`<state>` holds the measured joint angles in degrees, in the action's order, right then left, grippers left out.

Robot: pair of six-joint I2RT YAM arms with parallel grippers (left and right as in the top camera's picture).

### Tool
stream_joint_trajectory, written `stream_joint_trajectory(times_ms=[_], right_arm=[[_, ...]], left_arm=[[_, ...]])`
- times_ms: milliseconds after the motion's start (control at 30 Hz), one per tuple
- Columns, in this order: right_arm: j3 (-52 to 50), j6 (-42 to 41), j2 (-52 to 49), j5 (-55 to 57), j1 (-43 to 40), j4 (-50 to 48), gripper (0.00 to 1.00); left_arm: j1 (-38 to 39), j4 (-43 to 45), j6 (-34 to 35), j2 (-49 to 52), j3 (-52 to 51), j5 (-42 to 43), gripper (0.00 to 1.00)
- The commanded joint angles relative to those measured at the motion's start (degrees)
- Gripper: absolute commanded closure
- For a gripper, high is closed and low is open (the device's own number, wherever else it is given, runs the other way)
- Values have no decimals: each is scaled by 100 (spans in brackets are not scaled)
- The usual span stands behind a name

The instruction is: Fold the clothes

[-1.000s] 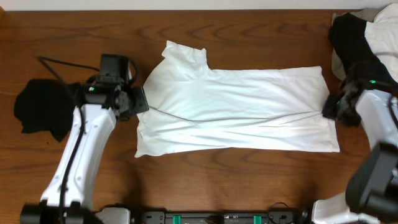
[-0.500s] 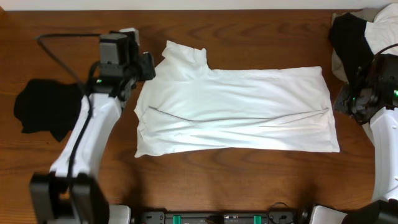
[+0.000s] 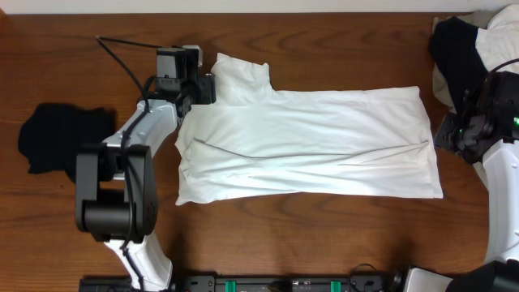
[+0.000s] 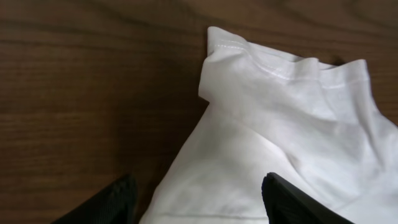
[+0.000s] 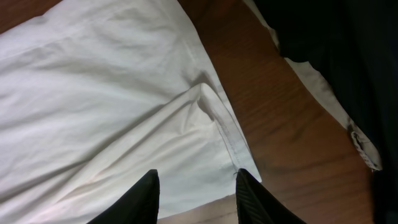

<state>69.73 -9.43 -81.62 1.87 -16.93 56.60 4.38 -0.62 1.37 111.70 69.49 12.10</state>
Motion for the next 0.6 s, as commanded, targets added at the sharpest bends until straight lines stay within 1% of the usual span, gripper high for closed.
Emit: stream_joint_trajectory(times_ms=[0,167,400,433,567], right_arm=[[31,96,24,-20,-26,28,61],[31,96,24,-20,-26,83,61],[33,94,24,-20,-26,131,62],[31,94,24,-17,-26,131,62],[31,94,24,-20,-26,131,64]], left_arm=[[-13,127,-179,348,192,55,32],[-15,249,-400,741,205,50,30],[-13,350,-417,901,205,66,32],[-13,350,-417,901,210,83,34],[-13,332,-415,901,212,127,52]])
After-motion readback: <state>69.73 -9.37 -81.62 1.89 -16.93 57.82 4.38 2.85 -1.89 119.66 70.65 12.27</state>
